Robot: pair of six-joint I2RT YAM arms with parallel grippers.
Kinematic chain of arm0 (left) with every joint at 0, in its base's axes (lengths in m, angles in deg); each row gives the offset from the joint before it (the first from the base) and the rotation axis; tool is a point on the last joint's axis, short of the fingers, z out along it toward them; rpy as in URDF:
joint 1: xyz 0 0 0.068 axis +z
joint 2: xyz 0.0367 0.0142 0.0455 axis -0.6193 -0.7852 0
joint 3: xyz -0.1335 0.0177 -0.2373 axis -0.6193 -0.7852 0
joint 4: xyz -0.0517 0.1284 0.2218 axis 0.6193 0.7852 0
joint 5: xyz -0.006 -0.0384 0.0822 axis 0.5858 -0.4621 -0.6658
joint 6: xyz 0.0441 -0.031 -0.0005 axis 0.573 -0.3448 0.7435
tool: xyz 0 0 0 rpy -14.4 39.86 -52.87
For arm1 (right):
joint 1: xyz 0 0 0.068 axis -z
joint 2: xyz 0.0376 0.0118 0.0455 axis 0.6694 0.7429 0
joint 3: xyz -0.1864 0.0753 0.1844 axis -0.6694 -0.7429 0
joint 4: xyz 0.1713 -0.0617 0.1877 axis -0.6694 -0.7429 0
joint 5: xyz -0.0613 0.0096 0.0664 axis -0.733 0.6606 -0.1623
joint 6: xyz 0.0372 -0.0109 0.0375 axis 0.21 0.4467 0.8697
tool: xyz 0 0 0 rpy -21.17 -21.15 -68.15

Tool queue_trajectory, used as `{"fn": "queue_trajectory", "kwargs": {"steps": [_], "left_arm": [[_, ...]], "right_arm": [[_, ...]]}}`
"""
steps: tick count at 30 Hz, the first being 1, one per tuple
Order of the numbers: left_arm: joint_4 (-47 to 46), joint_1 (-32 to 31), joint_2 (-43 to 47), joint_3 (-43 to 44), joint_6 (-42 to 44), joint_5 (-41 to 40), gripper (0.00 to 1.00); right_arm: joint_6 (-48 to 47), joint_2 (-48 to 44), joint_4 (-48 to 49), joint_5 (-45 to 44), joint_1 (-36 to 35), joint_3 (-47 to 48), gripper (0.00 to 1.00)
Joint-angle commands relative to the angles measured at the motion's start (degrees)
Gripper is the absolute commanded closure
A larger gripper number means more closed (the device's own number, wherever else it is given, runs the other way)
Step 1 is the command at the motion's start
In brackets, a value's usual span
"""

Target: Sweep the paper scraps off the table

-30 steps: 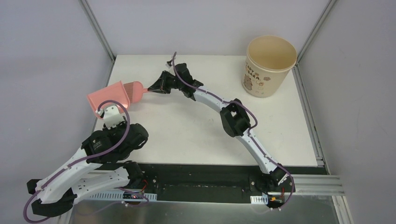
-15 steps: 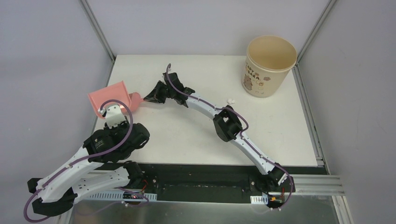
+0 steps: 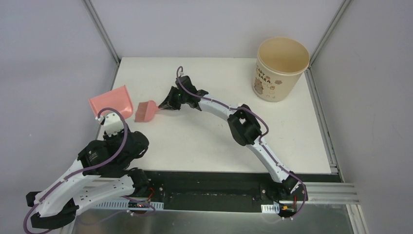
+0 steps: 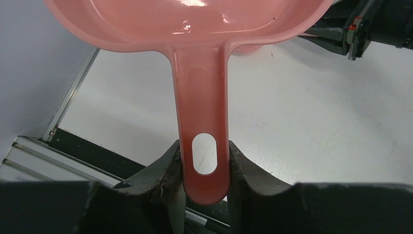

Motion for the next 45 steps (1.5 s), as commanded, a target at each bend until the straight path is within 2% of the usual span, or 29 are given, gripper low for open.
{"fn": "queue_trajectory", "kwargs": {"steps": [1,4,8,11,14,16,19,21,24,30,34,36,38,40,43,45], "left_arm": [[-0.8,0.5,3.6,1.1,2.4,0.6,1.0],[-2.3,0.5,5.2,1.2,4.8,1.4,1.0],[-6.8,0.5,5.5,0.0,12.4,1.7,1.0],[-8.9,0.4,3.3,0.1,14.9,2.6,1.0],[-11.8,0.4,0.7,1.0,17.3,4.7,1.0],[-13.1,0.4,-1.0,1.6,18.4,6.5,1.0],[-15.0,0.4,-2.7,1.3,19.0,8.4,1.0],[-17.6,0.4,-3.5,0.4,20.5,10.0,1.0],[-22.1,0.4,-5.4,-0.5,24.6,13.6,1.0],[-23.7,0.4,-13.9,1.3,28.7,20.0,1.0],[-24.7,0.4,-17.0,1.6,29.7,24.7,1.0],[-25.7,0.4,-17.2,0.8,29.7,25.9,1.0],[-26.6,0.4,-16.8,0.1,29.7,26.8,1.0],[-27.2,0.4,-16.5,-0.3,29.8,27.4,1.0],[-27.5,0.4,-16.5,-0.7,30.5,28.1,1.0],[-27.5,0.4,-16.4,-0.7,30.9,28.6,1.0]], "right_arm": [[-6.0,-12.7,-5.7,-0.5,2.7,-12.4,1.0],[-10.9,-20.8,-9.0,1.1,5.2,-24.3,1.0],[-20.3,-33.1,-17.4,0.9,9.4,-39.7,1.0],[-26.8,-47.2,-20.6,-3.0,13.5,-51.1,1.0],[-34.8,-60.1,-23.9,-5.2,18.6,-59.4,1.0],[-41.4,-66.2,-25.7,-1.5,23.4,-62.1,1.0],[-52.6,-69.9,-32.4,7.7,28.8,-59.0,1.0],[-55.6,-71.3,-35.5,11.6,31.0,-55.5,1.0],[-57.2,-73.0,-37.0,11.1,32.3,-51.2,1.0],[-62.3,-73.5,-41.8,7.6,33.2,-44.9,1.0],[-73.3,-73.1,-46.4,10.9,33.3,-44.6,1.0],[-77.2,-72.5,-47.8,9.0,32.8,-45.9,1.0],[-78.9,-69.5,-51.9,16.8,35.7,-44.2,1.0],[-79.1,-65.9,-54.8,16.4,36.6,-41.9,1.0],[-82.7,-61.8,-60.2,21.5,37.6,-37.9,1.0],[-82.2,-62.1,-58.3,13.2,35.6,-37.2,1.0]]}}
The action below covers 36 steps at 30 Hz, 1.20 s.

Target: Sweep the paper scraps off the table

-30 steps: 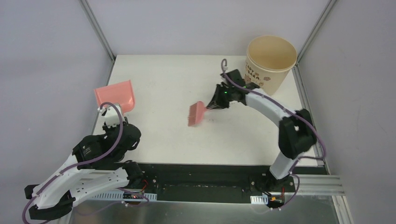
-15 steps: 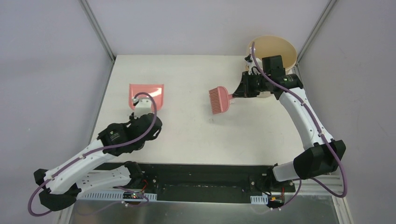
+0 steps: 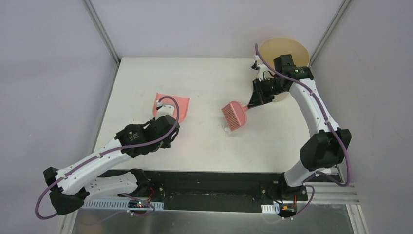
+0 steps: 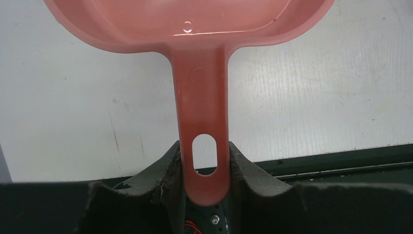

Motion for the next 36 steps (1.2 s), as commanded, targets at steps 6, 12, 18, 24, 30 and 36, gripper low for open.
{"fn": "queue_trajectory", "kwargs": {"steps": [6,12,18,24,30,36], "left_arm": [[-2.3,0.4,3.3,-0.4,0.4,1.5,1.0],[-2.3,0.4,2.2,-0.1,2.4,4.8,1.0],[-2.3,0.4,-7.5,1.2,7.1,18.0,1.0],[-4.7,0.0,-14.0,1.6,9.9,30.2,1.0],[-6.1,-4.1,-18.5,3.8,13.0,33.3,1.0],[-7.0,-7.6,-26.3,7.2,15.1,31.6,1.0]], "right_arm": [[-10.1,-14.9,15.2,-16.3,-7.3,-11.0,1.0],[-13.5,-17.6,17.9,-23.9,-8.5,-12.9,1.0],[-15.3,-15.0,20.3,-31.7,-8.5,-11.0,1.0],[-13.6,-9.8,24.3,-41.6,-8.7,-8.1,1.0],[-13.7,-3.5,24.5,-45.2,-9.4,-4.3,1.0],[-12.7,3.9,22.8,-45.2,-9.5,1.1,1.0]]}}
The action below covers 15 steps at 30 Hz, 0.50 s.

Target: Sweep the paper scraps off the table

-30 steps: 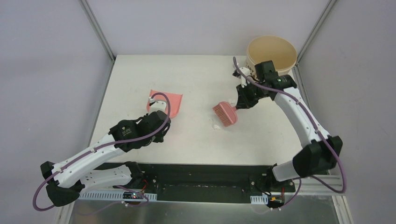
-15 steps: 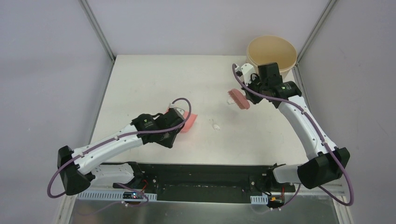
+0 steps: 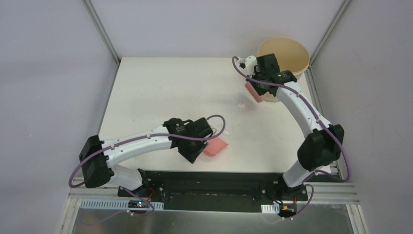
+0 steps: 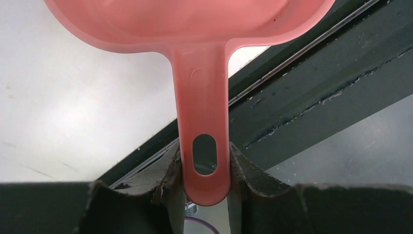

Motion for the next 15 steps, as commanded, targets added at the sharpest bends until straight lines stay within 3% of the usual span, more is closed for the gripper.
{"fn": "queue_trajectory", "kwargs": {"steps": [1,10,15], "left_arm": [[-3.0,-1.7,-4.8,4.1,3.4,0.4,1.0],[-5.8,-2.2,-11.7,5.6,2.4,2.0,1.0],[-7.0,-2.2,-13.1,6.2,2.4,2.6,1.0]], "right_arm": [[1.3,4.2,1.0,-2.1,-0.5,6.2,1.0],[-0.4,11.3,-3.3,-2.7,-5.5,7.7,1.0],[1.3,11.9,-10.0,2.0,-10.5,7.3,1.0]]}}
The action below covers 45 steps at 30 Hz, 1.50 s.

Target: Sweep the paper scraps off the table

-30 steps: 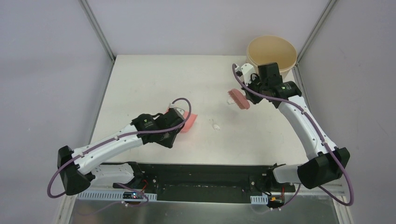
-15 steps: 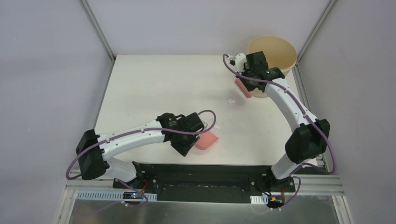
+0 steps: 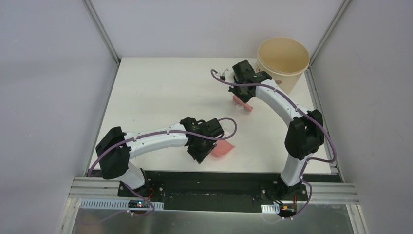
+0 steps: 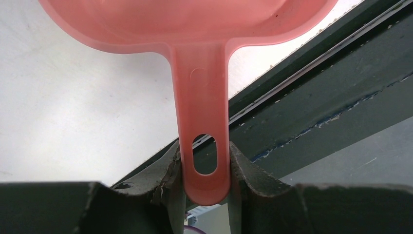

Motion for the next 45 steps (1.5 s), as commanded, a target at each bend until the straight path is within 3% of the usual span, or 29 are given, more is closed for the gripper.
{"fn": "queue_trajectory", "kwargs": {"steps": [1,6,12,16,25,34,39,45], "left_arm": [[-3.4,-0.6,-0.8,2.3,0.2,1.2,1.0],[-4.2,-0.6,-3.8,2.7,1.2,0.8,1.0],[-5.0,-0.5,-4.6,2.3,1.3,-0.3,1.0],[-6.0,-0.6,-3.3,0.8,1.2,-1.0,1.0],[-4.0,-0.6,3.4,-3.7,-0.8,0.4,1.0],[-0.7,-1.0,12.2,-6.4,1.1,3.5,1.0],[-1.2,-1.9,11.4,-6.8,2.8,6.2,1.0],[-3.0,-3.1,5.0,-5.4,3.2,6.1,1.0]], "right_arm": [[2.6,-1.1,-7.3,5.9,-4.4,2.0,1.0],[8.7,-2.9,-14.6,20.1,-8.6,1.3,1.0],[7.3,-5.3,-26.5,39.4,-9.1,4.9,1.0],[7.7,-7.8,-30.1,41.6,-8.5,8.8,1.0],[7.1,-11.4,-29.6,30.3,-5.9,10.7,1.0],[6.1,-11.7,-22.5,0.5,-4.6,8.1,1.0],[7.5,-13.6,-19.6,-7.9,-3.7,3.0,1.0],[8.5,-16.5,-19.0,-11.9,-2.6,-3.8,1.0]]}}
